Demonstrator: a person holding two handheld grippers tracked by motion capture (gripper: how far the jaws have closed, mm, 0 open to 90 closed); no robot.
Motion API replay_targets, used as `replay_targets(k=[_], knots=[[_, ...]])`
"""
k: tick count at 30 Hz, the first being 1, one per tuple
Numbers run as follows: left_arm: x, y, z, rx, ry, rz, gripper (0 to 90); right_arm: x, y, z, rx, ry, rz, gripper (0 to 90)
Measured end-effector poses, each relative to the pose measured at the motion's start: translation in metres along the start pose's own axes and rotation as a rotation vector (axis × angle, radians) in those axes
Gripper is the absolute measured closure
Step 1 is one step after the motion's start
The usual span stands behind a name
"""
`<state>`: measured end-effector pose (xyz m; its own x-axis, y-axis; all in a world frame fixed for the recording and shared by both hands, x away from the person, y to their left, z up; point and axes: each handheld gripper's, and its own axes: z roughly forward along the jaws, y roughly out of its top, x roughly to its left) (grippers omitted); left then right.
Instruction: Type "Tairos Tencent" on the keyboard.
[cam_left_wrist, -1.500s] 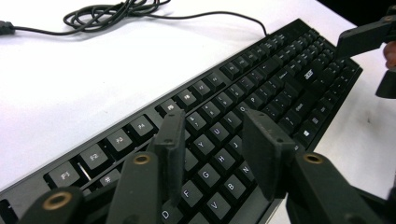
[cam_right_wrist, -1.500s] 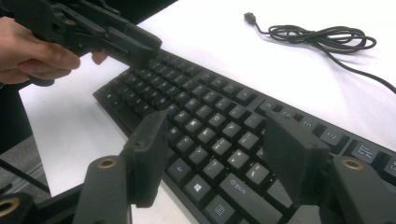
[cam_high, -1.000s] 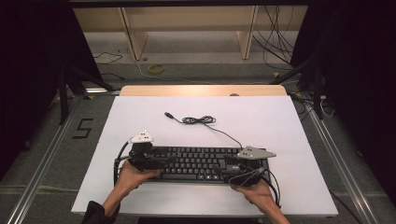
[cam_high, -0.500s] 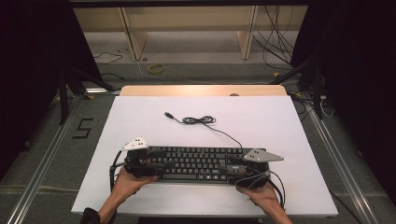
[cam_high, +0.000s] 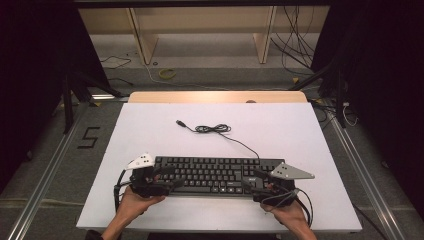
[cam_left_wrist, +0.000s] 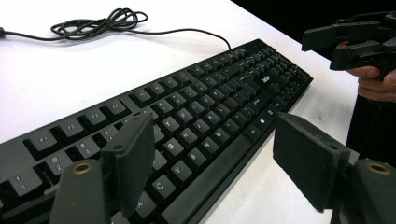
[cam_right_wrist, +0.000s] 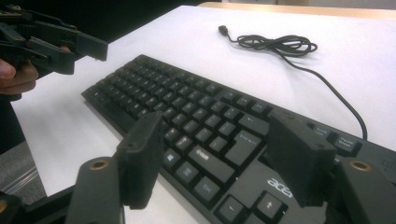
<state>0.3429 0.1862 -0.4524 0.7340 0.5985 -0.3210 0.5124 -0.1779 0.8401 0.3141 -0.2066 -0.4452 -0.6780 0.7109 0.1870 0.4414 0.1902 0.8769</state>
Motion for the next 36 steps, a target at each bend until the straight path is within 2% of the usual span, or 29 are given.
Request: replay_targets(k=[11, 17, 36], knots=[[-0.002, -0.009, -0.008, -0.025, 0.006, -0.002, 28.7, -0.003, -0.009, -0.014, -0.025, -0.022, -0.01, 36.1], [-0.005, -0.013, -0.009, -0.019, 0.007, -0.001, 27.8, -0.005, -0.014, -0.019, -0.025, -0.032, -0.009, 35.8], [-0.004, -0.013, -0.007, -0.021, 0.011, 0.0, 27.2, -0.005, -0.015, -0.02, -0.03, -0.042, -0.003, 34.4]])
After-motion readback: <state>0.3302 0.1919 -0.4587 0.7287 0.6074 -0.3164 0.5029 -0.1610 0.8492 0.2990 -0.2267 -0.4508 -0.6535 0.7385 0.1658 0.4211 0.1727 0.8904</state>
